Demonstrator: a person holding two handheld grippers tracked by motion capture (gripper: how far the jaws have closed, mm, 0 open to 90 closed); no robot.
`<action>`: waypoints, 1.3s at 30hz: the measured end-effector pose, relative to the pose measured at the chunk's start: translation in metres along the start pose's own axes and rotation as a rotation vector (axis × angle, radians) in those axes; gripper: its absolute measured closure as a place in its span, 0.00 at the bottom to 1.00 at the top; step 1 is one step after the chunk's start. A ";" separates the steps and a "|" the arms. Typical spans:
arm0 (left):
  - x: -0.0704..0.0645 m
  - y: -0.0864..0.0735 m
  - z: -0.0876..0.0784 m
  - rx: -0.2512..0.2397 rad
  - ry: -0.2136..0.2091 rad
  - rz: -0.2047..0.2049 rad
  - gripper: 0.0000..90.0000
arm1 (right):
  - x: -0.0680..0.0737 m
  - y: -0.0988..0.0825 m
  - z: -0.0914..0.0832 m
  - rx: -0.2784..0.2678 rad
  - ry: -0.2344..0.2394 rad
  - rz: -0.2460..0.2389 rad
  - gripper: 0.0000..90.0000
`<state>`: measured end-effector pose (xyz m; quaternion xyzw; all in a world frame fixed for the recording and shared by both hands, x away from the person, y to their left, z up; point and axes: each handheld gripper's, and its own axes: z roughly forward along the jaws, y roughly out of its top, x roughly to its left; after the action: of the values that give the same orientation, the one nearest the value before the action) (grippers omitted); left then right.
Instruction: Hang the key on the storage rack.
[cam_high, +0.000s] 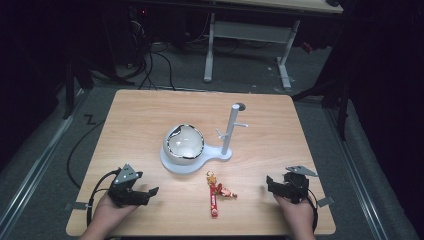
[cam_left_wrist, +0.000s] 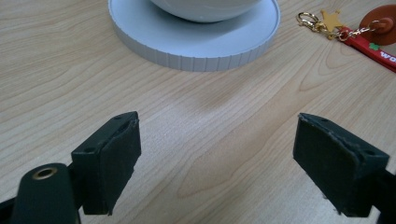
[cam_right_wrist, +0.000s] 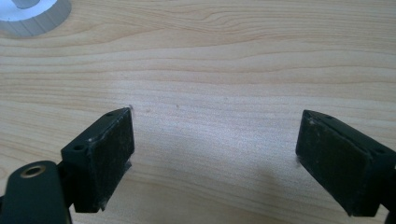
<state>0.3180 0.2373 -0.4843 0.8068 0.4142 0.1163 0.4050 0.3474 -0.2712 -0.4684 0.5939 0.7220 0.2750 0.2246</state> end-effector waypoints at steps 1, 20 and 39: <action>0.000 0.000 0.000 0.000 0.000 0.000 0.18 | 0.000 0.000 0.000 0.000 -0.002 -0.005 0.14; -0.003 0.002 0.004 0.010 -0.008 0.011 0.18 | 0.022 0.000 -0.011 -0.029 0.108 -0.085 0.29; 0.000 -0.006 -0.005 0.016 0.011 0.005 0.18 | 0.126 -0.010 -0.004 0.034 0.402 -0.403 0.50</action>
<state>0.3121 0.2419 -0.4853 0.8103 0.4154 0.1182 0.3961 0.3127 -0.1493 -0.4718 0.3756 0.8601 0.3248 0.1170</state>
